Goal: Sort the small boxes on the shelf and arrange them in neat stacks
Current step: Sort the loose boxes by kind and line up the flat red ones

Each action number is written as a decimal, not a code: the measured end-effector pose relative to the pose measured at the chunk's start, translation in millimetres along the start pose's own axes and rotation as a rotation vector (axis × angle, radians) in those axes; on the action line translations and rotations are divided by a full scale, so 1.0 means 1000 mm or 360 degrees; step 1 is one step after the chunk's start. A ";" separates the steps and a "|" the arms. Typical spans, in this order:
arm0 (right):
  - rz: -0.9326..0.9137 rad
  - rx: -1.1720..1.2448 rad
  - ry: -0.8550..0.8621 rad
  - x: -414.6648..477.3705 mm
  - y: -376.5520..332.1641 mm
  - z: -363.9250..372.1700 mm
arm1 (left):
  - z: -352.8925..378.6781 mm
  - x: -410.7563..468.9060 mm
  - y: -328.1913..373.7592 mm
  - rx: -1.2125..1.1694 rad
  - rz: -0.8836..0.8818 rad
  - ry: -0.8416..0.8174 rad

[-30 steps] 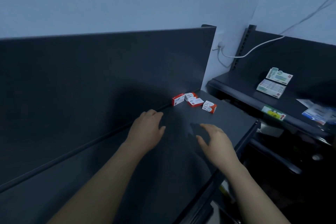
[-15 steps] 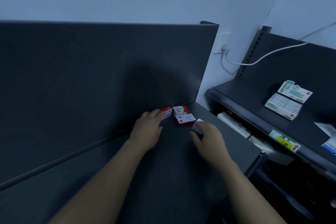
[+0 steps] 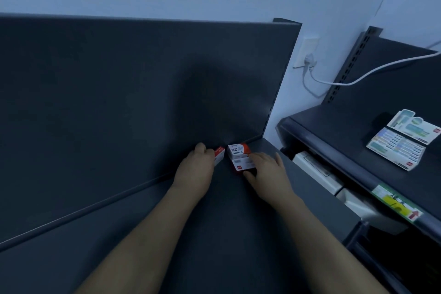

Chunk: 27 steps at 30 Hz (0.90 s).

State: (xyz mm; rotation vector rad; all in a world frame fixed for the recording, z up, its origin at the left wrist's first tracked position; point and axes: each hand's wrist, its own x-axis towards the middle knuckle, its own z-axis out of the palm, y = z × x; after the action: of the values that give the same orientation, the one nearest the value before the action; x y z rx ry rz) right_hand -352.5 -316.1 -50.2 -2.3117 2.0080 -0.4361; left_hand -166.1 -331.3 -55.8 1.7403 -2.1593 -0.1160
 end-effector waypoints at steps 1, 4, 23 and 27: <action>0.0004 -0.0001 -0.0029 0.001 0.001 0.001 | -0.001 -0.001 -0.001 0.0025 -0.0013 0.0010; -0.0017 -0.0016 -0.0032 0.003 0.001 0.004 | -0.005 -0.010 -0.008 0.0012 -0.0030 0.0049; -0.0269 0.0592 -0.0057 -0.054 -0.124 -0.006 | -0.087 -0.163 -0.072 -0.1261 -0.0639 0.0376; -0.0361 0.0725 -0.0034 -0.078 -0.175 -0.005 | -0.114 -0.214 -0.102 -0.1188 -0.0800 0.0339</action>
State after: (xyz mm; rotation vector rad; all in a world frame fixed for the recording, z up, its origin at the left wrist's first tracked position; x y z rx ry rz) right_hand -194.8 -212.2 -21.2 -2.2339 1.4452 -0.7829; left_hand 3.5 -131.8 -28.3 1.6686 -1.2386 -0.7234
